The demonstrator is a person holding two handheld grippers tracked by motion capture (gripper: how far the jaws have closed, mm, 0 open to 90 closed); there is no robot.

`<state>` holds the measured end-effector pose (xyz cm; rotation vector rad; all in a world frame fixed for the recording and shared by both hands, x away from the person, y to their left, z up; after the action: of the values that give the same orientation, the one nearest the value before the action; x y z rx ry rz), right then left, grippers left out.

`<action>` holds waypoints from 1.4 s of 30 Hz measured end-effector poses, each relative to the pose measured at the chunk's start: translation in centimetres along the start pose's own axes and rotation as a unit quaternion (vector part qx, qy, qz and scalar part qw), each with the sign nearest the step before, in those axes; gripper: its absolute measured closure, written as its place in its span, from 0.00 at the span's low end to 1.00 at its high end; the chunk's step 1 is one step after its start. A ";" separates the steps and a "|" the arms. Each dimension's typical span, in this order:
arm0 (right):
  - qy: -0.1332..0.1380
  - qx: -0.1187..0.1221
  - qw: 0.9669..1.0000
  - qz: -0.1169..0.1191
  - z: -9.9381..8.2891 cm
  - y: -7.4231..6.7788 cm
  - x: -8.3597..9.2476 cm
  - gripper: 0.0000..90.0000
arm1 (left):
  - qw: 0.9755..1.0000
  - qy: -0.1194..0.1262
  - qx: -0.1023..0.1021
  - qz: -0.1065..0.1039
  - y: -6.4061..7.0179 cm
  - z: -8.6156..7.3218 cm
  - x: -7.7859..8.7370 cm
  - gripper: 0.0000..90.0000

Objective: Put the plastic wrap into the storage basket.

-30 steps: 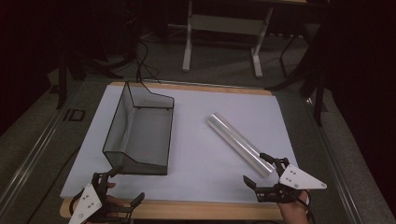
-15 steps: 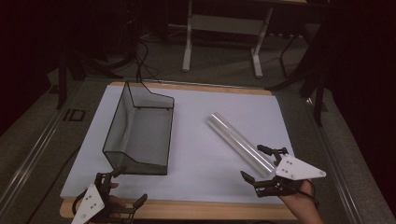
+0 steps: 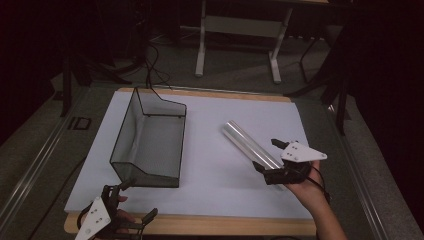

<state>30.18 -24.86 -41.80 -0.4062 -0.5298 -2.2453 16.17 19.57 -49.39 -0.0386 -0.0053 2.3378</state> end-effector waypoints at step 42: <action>-0.234 -0.104 0.964 0.069 -6.8 6.5 -9.0 0.23 | 1.000 -0.007 -0.003 -0.001 -0.1 -0.2 0.2 0.02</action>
<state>40.09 -26.59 -50.11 -1.0660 -0.4845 -2.0752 16.07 19.77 -49.58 -0.0257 -0.0182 2.3355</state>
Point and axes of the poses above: each handheld gripper's, and its own axes: x roughly backward along the jaws, z roughly out of its top, y roughly to its right, the point moved 1 cm from there along -x, roughly forward along the jaws, and after that the axes turned 3 degrees about x, right-handed, at the moved point
